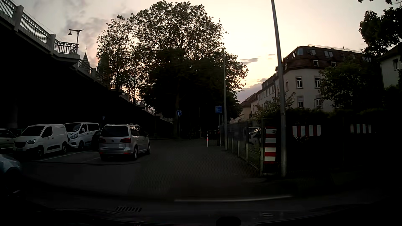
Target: Follow the waypoints while adhering to traffic rules and regulations
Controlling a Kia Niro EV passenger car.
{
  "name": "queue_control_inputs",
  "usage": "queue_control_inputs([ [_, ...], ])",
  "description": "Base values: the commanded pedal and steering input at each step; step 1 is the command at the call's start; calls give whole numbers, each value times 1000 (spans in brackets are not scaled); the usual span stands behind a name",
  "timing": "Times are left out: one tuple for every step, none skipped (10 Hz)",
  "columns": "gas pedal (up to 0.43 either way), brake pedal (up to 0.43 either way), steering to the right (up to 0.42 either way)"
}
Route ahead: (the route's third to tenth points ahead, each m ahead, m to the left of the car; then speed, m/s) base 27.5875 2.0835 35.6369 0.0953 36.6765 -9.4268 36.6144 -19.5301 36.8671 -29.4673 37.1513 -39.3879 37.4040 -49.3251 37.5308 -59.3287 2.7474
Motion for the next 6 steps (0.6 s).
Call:
queue_control_inputs([
  [8, 0, -135],
  [8, 0, -117],
  [8, 0, -101],
  [8, 0, -87],
  [8, 0, -70],
  [8, 0, -56],
])
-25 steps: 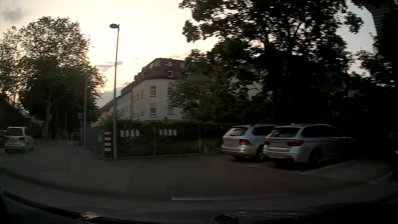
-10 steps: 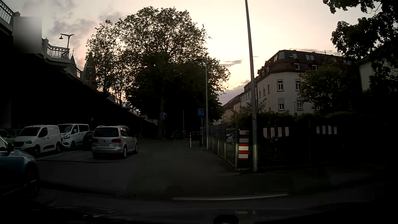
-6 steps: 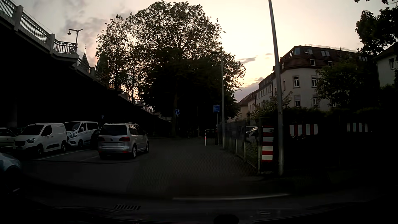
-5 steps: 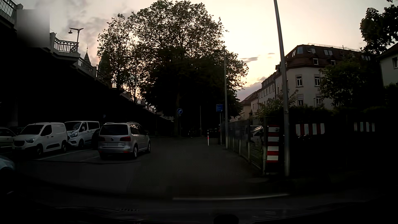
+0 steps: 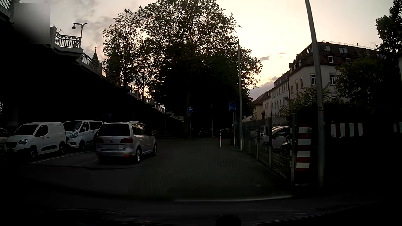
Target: Follow the waypoints while adhering to traffic rules and regulations
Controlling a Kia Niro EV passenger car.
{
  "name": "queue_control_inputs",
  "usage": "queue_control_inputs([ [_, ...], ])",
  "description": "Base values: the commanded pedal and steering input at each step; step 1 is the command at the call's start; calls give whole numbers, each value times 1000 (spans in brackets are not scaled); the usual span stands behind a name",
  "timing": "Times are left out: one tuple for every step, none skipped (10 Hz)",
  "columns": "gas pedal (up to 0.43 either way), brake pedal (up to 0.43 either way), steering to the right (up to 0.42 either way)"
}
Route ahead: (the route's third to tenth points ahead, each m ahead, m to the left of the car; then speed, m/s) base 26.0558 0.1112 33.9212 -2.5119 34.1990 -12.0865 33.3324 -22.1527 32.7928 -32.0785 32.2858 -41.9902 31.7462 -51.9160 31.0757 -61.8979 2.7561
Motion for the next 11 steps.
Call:
queue_control_inputs([
  [8, 0, -45],
  [8, 0, -34],
  [8, 0, -25],
  [8, 0, -23],
  [8, 0, -23],
  [8, 0, -19],
  [8, 0, -13],
  [20, 0, -11],
  [28, 0, -17],
  [28, 0, -28],
  [28, 0, -33],
])
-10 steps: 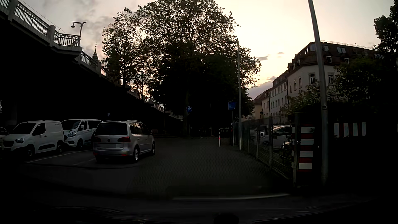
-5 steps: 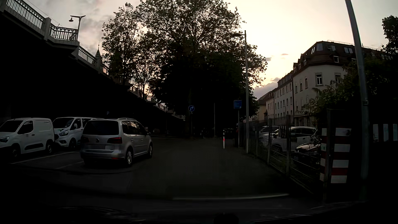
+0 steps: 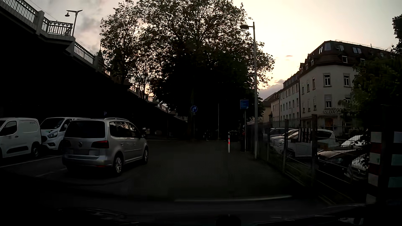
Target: Follow the waypoints while adhering to traffic rules and regulations
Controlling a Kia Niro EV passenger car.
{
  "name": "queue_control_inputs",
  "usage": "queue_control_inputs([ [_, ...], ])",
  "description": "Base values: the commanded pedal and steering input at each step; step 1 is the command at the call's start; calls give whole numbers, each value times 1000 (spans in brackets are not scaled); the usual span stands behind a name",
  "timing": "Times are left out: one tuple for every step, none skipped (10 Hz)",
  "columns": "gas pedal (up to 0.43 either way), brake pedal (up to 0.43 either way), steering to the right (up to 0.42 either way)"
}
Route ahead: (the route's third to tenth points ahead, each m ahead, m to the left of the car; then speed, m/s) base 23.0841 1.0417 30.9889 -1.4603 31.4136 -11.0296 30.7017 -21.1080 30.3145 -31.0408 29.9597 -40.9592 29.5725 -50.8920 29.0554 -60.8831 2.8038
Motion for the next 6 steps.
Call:
queue_control_inputs([
  [28, 0, -30],
  [28, 0, -20],
  [28, 0, -16],
  [28, 0, -18],
  [28, 0, -21],
  [28, 0, -21],
])
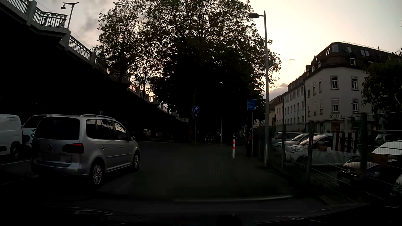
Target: Follow the waypoints while adhering to traffic rules and regulations
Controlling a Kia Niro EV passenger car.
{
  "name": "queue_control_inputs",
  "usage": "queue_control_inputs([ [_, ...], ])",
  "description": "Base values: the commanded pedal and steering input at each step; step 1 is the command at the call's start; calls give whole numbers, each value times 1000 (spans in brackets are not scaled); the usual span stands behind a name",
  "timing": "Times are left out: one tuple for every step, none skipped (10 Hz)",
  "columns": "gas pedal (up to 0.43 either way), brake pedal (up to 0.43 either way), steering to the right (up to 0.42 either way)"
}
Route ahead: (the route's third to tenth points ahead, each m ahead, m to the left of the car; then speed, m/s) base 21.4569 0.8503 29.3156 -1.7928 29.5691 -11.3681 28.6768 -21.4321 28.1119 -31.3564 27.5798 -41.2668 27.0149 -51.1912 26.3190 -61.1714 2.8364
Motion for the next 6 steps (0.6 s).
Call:
queue_control_inputs([
  [28, 0, -20],
  [28, 0, -20],
  [28, 0, -21],
  [28, 0, -18],
  [28, 0, -9],
  [28, 0, 0],
])
